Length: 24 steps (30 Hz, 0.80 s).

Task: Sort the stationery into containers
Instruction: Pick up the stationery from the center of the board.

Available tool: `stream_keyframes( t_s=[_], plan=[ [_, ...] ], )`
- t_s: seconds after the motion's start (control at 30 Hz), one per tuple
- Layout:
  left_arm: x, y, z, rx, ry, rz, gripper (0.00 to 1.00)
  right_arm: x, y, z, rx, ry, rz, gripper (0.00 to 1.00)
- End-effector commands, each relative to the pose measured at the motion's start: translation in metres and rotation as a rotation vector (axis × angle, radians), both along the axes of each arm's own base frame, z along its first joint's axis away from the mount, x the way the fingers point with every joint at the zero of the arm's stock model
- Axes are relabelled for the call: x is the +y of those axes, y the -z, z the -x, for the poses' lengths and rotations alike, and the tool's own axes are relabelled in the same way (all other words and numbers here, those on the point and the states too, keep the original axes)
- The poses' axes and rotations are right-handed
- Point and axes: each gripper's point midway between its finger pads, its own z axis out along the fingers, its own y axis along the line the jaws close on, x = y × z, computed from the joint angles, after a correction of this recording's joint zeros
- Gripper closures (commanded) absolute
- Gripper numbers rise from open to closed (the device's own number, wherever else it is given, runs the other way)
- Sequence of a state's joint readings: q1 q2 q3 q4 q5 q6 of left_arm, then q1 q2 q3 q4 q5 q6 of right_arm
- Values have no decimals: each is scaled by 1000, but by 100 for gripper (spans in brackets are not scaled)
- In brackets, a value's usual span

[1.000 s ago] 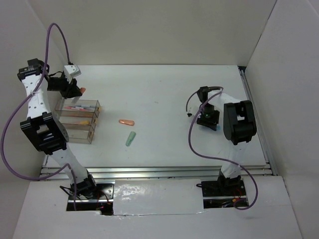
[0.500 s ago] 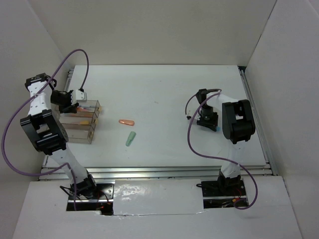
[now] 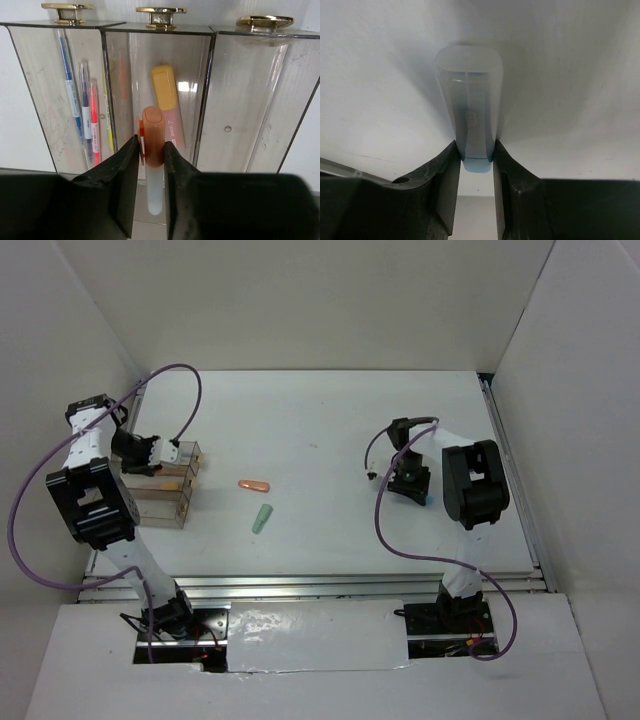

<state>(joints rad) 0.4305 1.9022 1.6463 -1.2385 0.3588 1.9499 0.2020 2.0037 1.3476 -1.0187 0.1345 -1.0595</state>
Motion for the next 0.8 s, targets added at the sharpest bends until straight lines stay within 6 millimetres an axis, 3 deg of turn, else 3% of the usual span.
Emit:
stream_keyframes(
  t_s=[0.0,0.23,0.4,0.47,0.5,0.57,0.6,0.63,0.67,0.73,0.77],
  plan=[
    [-7,-7,-1,-27,63,-11,64,29,-12,-4,-12,-3,-100,100],
    [-9,-15,-1,-44,66,-9,44,54,-25,-1,2,14,-154,100],
    [-14,-32,-3,-99,81,3,41,71,-36,2,17,29,-203,100],
    [-32,-51,-5,-171,84,87,41,84,-47,4,32,41,-256,100],
    [-39,-72,-13,-235,92,106,42,91,-51,5,38,48,-275,100],
    [-73,-105,-14,-352,137,194,42,110,-67,6,47,47,-338,100],
    [-85,-113,-14,-387,166,210,42,118,-76,2,35,47,-363,100],
    [-110,-115,-8,-399,204,266,42,128,-82,9,58,40,-379,100],
    [-126,-132,0,-456,239,272,42,136,-87,10,66,36,-399,100],
    [-161,-132,10,-491,310,321,41,157,-100,17,107,50,-468,100],
    [-178,-149,19,-556,347,355,41,168,-99,23,147,50,-481,100]
  ],
)
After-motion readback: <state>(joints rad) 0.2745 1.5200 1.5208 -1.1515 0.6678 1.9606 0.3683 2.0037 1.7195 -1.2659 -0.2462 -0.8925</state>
